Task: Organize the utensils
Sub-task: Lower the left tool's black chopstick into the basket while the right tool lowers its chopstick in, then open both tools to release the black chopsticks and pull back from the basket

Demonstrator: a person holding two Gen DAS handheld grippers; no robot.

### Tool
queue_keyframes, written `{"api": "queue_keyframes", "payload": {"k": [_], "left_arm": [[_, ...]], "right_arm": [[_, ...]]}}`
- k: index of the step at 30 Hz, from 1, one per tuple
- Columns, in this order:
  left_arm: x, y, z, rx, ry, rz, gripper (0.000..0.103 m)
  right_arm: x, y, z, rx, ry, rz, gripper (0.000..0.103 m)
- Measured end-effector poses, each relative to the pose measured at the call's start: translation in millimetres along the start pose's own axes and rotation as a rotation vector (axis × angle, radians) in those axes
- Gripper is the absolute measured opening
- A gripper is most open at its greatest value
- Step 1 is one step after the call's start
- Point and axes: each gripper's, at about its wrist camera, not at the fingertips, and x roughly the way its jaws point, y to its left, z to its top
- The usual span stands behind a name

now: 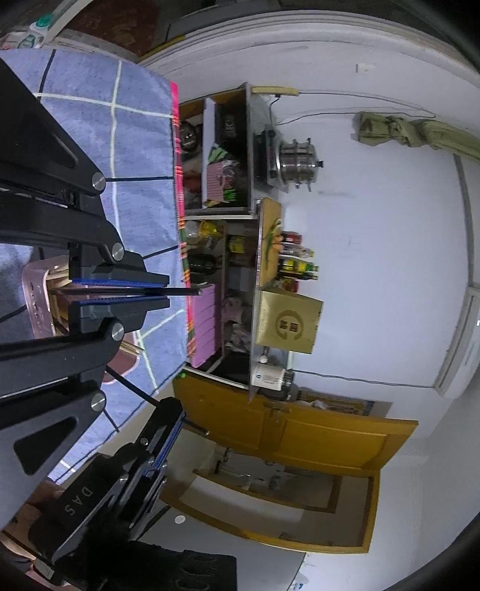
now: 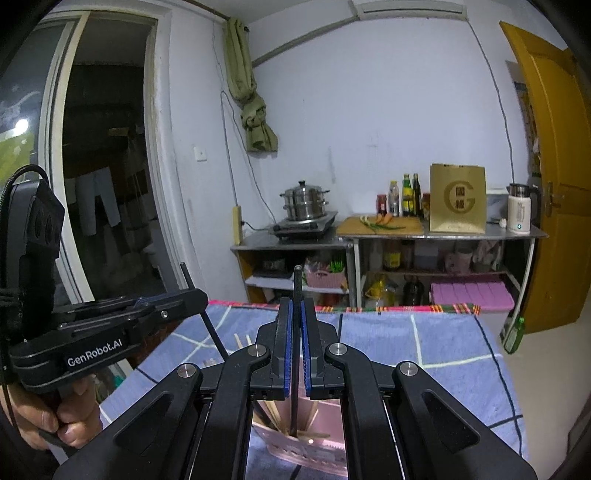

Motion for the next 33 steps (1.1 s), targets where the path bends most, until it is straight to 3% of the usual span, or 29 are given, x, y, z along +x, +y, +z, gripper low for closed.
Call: {"api": "queue_keyframes", "payload": {"k": [10,17,20,25,33], "left_arm": [[21,4,-28,-0.009,0.076,-0.003,0.004],[20,4,-38,-0.008,0.085,-0.004,0.004],[14,1,-40,-0.004,0.082,-0.002,0.007],[-6,-3,-47,-0.003,0.049,-0.003,0.018],[-47,-5,-77,-0.025,0.02,0.009,0.022]], "right_arm": [[12,-7,-17,0.014,0.069,0.01,0.004],[8,-6,-19,0.001,0.086,0.006,0.005],[3,-5,-19,0.0,0.082,0.004,0.011],[-14,-4,-23,-0.003,0.073,0.001,0.012],[-54,-3,-42,0.001,0.058,-0.002,0.013]]}}
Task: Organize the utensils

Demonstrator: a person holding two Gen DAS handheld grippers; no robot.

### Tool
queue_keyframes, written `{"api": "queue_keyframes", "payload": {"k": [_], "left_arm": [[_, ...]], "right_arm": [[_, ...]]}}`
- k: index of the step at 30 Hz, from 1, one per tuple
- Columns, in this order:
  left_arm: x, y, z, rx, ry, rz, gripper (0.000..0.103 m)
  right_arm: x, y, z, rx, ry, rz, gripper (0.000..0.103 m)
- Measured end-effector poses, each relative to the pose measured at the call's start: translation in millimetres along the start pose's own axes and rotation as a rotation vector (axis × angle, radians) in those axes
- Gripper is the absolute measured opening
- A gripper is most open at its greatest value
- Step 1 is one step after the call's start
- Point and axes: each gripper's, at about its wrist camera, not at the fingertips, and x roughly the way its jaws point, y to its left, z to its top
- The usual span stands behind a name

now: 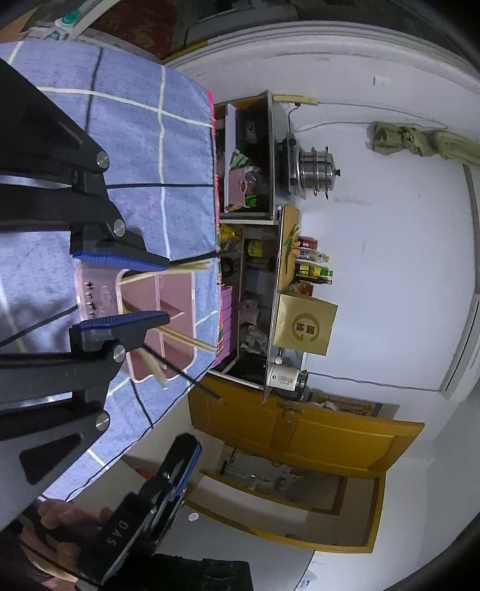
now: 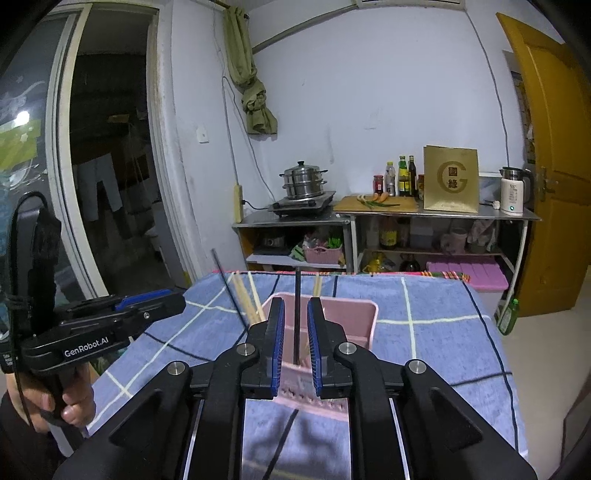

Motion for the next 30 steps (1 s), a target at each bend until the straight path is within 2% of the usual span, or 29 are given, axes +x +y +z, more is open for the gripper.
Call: {"api": "queue_keyframes", "payload": {"k": [9,11,13,14,21,30], "left_arm": [[-36,-14,-58,-0.011,0.007,0.012,0.023],[-42,-20,-73,-0.006,0.014,0.016,0.024],[-48,-25,-88,0.002,0.019,0.022,0.024],[-50,-26,-93,0.006,0.019,0.021,0.024],[-69,-45,-141,0.018,0.043,0.027,0.025],[-87,-51,-175,0.006,0.047,0.069,0.025]], "right_arm": [[-34,11,-44,-0.014,0.021,-0.022,0.015],[-40,13,-56,-0.024,0.027,-0.036,0.019],[-45,15,-68,-0.022,0.039,-0.037,0.032],[-48,15,-74,-0.021,0.043,-0.035,0.033],[-73,25,-107,-0.03,0.051,-0.054,0.033],[-88,31,-141,-0.011,0.078,-0.067,0.033]]}}
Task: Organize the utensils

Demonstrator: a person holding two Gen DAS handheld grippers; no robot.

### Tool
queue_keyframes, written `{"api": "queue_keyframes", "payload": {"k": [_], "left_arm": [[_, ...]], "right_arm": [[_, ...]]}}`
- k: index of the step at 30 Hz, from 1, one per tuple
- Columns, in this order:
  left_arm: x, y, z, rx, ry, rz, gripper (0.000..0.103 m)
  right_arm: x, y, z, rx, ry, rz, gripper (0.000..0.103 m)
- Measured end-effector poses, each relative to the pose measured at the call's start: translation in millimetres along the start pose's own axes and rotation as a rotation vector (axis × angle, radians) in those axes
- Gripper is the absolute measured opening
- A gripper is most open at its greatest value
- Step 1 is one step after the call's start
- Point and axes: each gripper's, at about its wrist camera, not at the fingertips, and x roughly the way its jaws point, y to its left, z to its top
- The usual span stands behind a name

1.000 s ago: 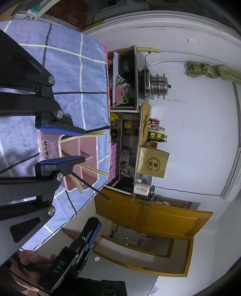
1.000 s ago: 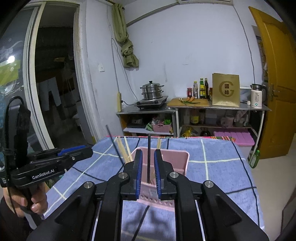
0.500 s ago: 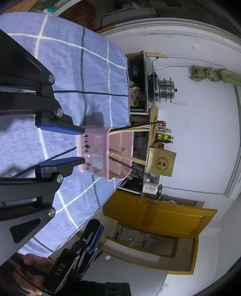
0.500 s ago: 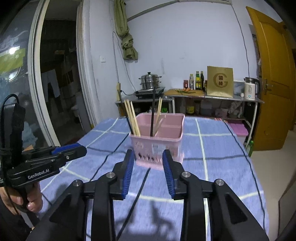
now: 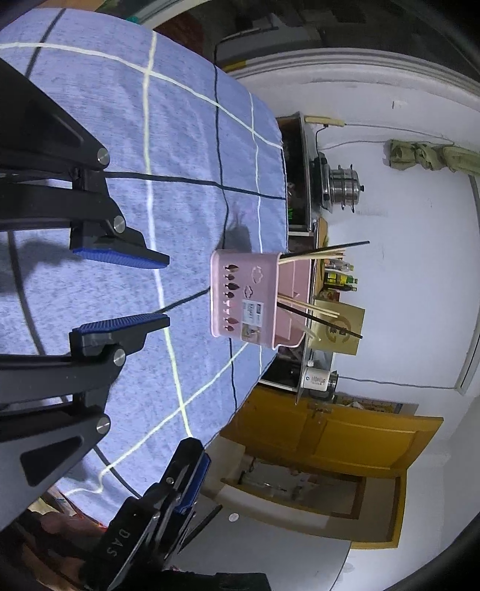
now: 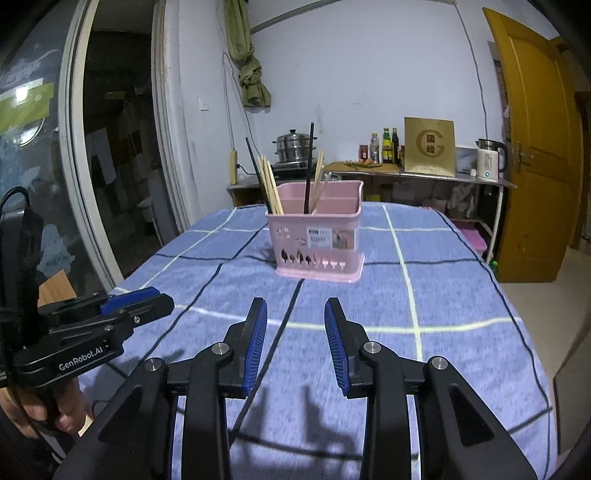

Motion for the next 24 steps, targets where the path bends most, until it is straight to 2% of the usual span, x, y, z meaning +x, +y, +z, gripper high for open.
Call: {"api": "queue_keyframes", "payload": {"k": [8,24], "left_arm": [[-9,-3,-16,0.012,-0.002,0.021,0.025],[-4,-6,-24,0.012,0.009,0.027,0.025]], "right_arm": [[-10,4,-19,-0.004,0.006,-0.013,0.033],[-12,11,-25,-0.023,0.012,-0.025,0.033]]}}
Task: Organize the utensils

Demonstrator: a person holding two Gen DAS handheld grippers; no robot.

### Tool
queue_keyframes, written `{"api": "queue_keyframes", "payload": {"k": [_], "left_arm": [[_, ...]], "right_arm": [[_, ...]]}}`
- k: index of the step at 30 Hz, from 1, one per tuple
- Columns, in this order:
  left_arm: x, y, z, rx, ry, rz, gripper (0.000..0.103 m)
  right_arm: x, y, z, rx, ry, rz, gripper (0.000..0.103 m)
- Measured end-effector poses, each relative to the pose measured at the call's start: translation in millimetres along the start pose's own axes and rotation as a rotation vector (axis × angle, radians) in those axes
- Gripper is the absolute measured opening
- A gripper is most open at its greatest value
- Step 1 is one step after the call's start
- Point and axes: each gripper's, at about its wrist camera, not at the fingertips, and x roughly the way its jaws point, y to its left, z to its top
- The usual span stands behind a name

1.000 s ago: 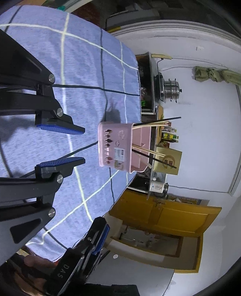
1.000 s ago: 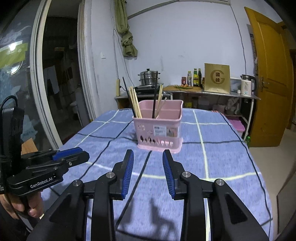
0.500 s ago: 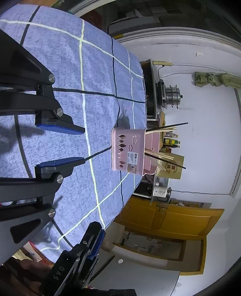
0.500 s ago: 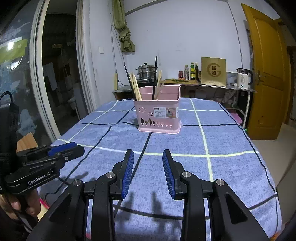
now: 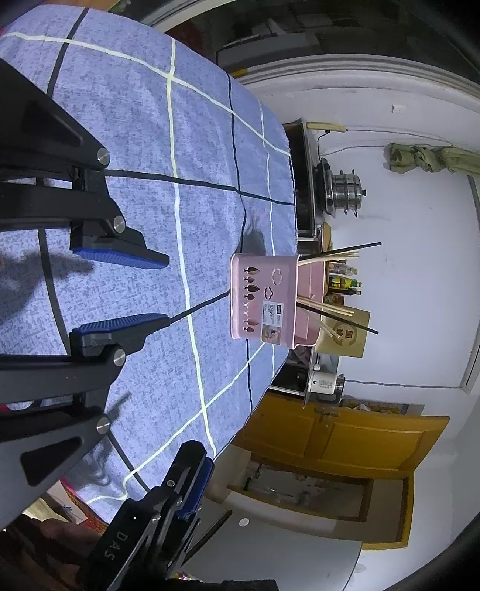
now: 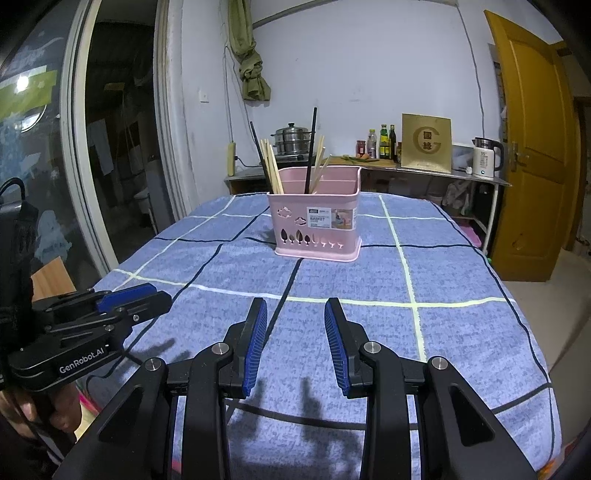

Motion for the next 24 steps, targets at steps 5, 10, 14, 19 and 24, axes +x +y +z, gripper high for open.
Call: {"api": "queue_keyframes", "payload": {"k": [5,10,14,19,24], "left_arm": [[1.8,1.6,-1.4,-0.007,0.003,0.001,0.025],[3.6,2.1,-2.1,-0.01,0.007,-0.003,0.025],[3.3,0.8,-3.1,-0.007,0.007,-0.001,0.025],[2.3,1.0,-3.5,-0.009,0.004,-0.004,0.025],[2.0,1.1,-4.2,-0.008,0.006,-0.006,0.025]], "right_arm": [[1.6,0.7,-1.2,-0.001,0.007,0.0,0.033],[3.9,1.0,-0.9,-0.002,0.012,0.003,0.033],[4.5,1.2,-1.1,-0.003,0.015,0.005,0.033],[5.1,1.3,-1.2,-0.001,0.018,0.006,0.033],[5.0,1.2,-1.2,-0.001,0.019,0.008,0.033]]}}
